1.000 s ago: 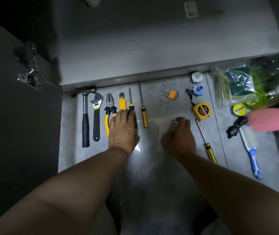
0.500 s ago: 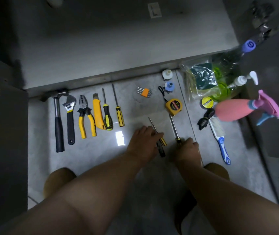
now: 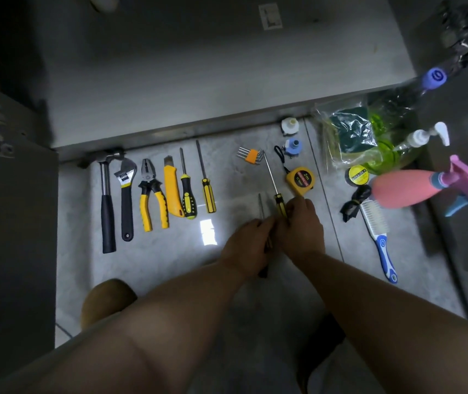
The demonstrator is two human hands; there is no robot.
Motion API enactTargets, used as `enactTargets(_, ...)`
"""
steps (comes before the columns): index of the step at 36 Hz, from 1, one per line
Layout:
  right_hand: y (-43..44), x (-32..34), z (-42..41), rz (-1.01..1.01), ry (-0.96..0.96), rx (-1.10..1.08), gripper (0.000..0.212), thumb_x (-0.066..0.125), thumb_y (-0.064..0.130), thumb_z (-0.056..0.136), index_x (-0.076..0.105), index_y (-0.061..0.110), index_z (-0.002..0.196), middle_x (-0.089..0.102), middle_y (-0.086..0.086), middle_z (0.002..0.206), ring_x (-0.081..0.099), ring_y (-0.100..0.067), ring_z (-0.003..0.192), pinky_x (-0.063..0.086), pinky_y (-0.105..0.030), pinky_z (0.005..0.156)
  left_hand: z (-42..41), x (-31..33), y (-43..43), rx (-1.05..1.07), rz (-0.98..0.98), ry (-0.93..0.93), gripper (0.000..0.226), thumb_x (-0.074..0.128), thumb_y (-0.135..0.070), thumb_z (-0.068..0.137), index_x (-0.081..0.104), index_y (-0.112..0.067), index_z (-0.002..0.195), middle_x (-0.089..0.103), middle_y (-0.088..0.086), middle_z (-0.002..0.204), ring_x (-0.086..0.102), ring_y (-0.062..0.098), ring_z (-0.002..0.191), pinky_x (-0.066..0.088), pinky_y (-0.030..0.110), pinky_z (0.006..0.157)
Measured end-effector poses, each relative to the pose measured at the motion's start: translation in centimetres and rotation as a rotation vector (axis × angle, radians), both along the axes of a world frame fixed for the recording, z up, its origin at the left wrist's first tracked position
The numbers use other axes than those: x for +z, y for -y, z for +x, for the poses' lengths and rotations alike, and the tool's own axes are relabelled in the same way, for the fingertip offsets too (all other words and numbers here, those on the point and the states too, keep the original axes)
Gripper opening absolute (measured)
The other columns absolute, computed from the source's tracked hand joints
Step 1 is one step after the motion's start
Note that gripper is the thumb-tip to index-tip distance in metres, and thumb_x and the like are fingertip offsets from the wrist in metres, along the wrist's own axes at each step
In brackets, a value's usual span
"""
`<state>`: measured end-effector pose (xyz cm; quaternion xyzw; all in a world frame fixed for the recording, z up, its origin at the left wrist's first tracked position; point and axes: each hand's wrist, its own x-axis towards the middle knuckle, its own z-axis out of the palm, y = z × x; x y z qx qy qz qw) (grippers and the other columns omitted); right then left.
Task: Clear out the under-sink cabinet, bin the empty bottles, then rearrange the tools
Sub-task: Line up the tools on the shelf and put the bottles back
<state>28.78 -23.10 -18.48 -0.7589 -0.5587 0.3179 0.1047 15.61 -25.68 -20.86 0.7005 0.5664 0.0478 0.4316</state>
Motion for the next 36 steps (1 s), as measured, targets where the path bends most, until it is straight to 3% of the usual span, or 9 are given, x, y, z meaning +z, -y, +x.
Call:
enactTargets(3, -1.5, -0.5, -0.6, -0.037, -0.039, 0.031, 0.015, 0.065, 0.02, 0.089, 0.05, 0.019, 0.093, 0.052, -0.002, 0.096, 0.049, -0.016, 0.073, 0.037, -0.03, 0.066, -1.5, 0.5, -0.3, 0.077, 0.024, 0.027, 0.049, 0.071, -0.025, 0.087, 0.048, -0.026, 0.13, 0.059, 0.003, 0.114, 0.06, 0.024, 0.103, 0.053, 0.04, 0.085)
enactTargets(8, -3.6, -1.1, -3.7, -0.103, -0.118, 0.13, 0.019, 0.07, 0.027, 0.087, 0.051, 0.025, 0.088, 0.056, 0.002, 0.089, 0.054, -0.015, 0.075, 0.032, -0.022, 0.056, -5.4, 1.4, -1.5, 0.189, 0.152, -0.104, 0.037, 0.066, -0.027, 0.09, 0.047, -0.027, 0.122, 0.056, 0.002, 0.11, 0.058, 0.024, 0.101, 0.054, 0.039, 0.08)
enactTargets(10, -4.1, -1.3, -5.3, -0.111, -0.138, 0.128, 0.018, 0.07, 0.028, 0.085, 0.052, 0.026, 0.086, 0.058, 0.001, 0.088, 0.056, -0.017, 0.077, 0.035, -0.025, 0.058, -7.0, 1.7, -1.8, 0.212, 0.219, -0.148, 0.037, 0.065, -0.027, 0.09, 0.049, -0.024, 0.123, 0.057, 0.003, 0.109, 0.056, 0.024, 0.1, 0.052, 0.039, 0.079)
enactTargets(14, -4.8, -1.8, -8.0, -0.166, -0.121, 0.122, 0.017, 0.067, 0.025, 0.087, 0.062, 0.017, 0.1, 0.065, -0.008, 0.102, 0.062, -0.027, 0.095, 0.051, -0.038, 0.084, -9.4, 2.1, -2.6, 0.242, 0.303, -0.266, 0.042, 0.067, -0.026, 0.087, 0.051, -0.021, 0.125, 0.058, 0.004, 0.107, 0.054, 0.025, 0.1, 0.048, 0.038, 0.084)
enactTargets(18, -5.2, -2.2, -9.5, -0.206, -0.099, 0.114, 0.021, 0.064, 0.023, 0.091, 0.062, 0.012, 0.108, 0.064, -0.011, 0.11, 0.061, -0.031, 0.106, 0.051, -0.043, 0.093, -10.8, 2.5, -3.4, 0.285, 0.293, -0.296, 0.045, 0.067, -0.026, 0.085, 0.054, -0.02, 0.127, 0.059, 0.005, 0.114, 0.052, 0.028, 0.107, 0.045, 0.041, 0.091)
enactTargets(24, -5.0, -2.0, -10.7, -0.192, -0.115, 0.109, 0.018, 0.062, 0.019, 0.09, 0.06, 0.01, 0.106, 0.065, -0.012, 0.108, 0.062, -0.031, 0.103, 0.051, -0.045, 0.092, -11.5, 2.4, -3.7, 0.286, 0.294, -0.285, 0.047, 0.068, -0.025, 0.089, 0.054, -0.022, 0.134, 0.057, 0.003, 0.122, 0.051, 0.026, 0.113, 0.045, 0.04, 0.095)
enactTargets(36, -5.8, -1.6, -11.2, -0.195, -0.105, 0.056, 0.018, 0.064, 0.015, 0.085, 0.059, 0.011, 0.102, 0.064, -0.011, 0.104, 0.062, -0.03, 0.099, 0.052, -0.042, 0.087, -11.1, 2.5, -3.2, 0.299, 0.282, -0.238, 0.047, 0.07, -0.02, 0.087, 0.059, -0.018, 0.132, 0.061, 0.007, 0.117, 0.053, 0.03, 0.109, 0.047, 0.044, 0.092)
